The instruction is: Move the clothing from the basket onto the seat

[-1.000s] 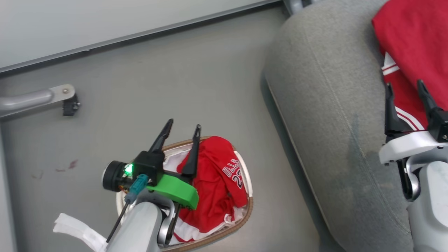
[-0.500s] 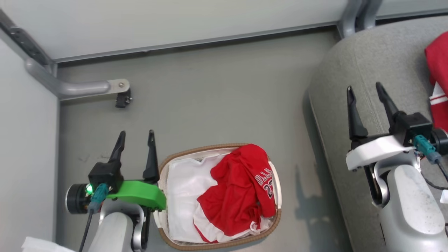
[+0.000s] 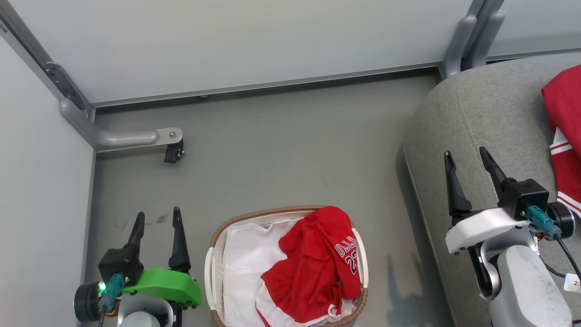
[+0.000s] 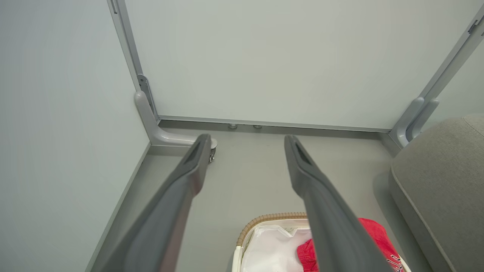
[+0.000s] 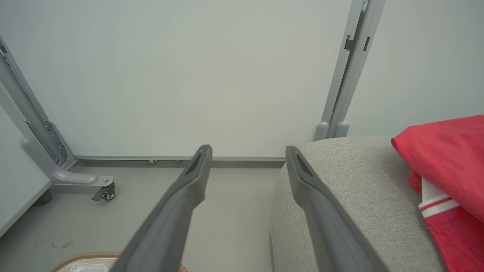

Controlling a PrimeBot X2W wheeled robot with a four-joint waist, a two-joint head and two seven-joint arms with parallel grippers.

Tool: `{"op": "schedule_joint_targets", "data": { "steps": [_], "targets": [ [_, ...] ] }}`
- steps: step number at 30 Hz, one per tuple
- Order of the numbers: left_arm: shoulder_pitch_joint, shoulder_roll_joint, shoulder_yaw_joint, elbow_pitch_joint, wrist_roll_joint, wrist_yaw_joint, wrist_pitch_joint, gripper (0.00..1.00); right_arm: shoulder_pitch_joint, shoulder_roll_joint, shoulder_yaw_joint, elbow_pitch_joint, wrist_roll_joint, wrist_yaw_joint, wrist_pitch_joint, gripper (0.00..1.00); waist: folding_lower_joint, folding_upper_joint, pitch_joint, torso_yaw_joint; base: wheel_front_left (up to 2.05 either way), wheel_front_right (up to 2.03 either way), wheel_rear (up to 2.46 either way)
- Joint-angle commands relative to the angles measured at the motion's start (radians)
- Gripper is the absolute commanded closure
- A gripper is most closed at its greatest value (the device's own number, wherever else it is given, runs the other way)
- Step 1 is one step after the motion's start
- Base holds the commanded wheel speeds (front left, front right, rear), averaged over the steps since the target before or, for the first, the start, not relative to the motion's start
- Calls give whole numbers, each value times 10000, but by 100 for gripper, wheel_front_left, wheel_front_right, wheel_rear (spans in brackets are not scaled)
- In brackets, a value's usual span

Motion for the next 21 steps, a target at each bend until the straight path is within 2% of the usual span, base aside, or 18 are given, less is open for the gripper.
{"op": "schedule_joint_targets", "data": {
  "steps": [1, 9, 16, 21],
  "targets": [
    [105, 32, 28, -28, 9, 0, 7, 0, 139, -26, -2, 8, 20, -14, -3, 0, 1, 0, -17, -52, 0, 0, 0],
    [-494, 30, -595, 219, -178, -316, 5, 0, -383, -5, 110, -288, 69, -14, -3, 0, 1, 0, 722, -290, 0, 0, 0],
    [-1873, 36, -1552, 920, -625, -740, 7, 0, -1378, -2, 467, -834, 230, -14, -3, 0, 1, 0, 2252, -926, 0, 0, 0],
    [-2975, 42, -2114, 1616, -820, -882, 7, 0, -2131, 5, 829, -1324, 518, -14, -3, 0, 1, 0, 3391, -1482, 0, 0, 0]
  ]
}}
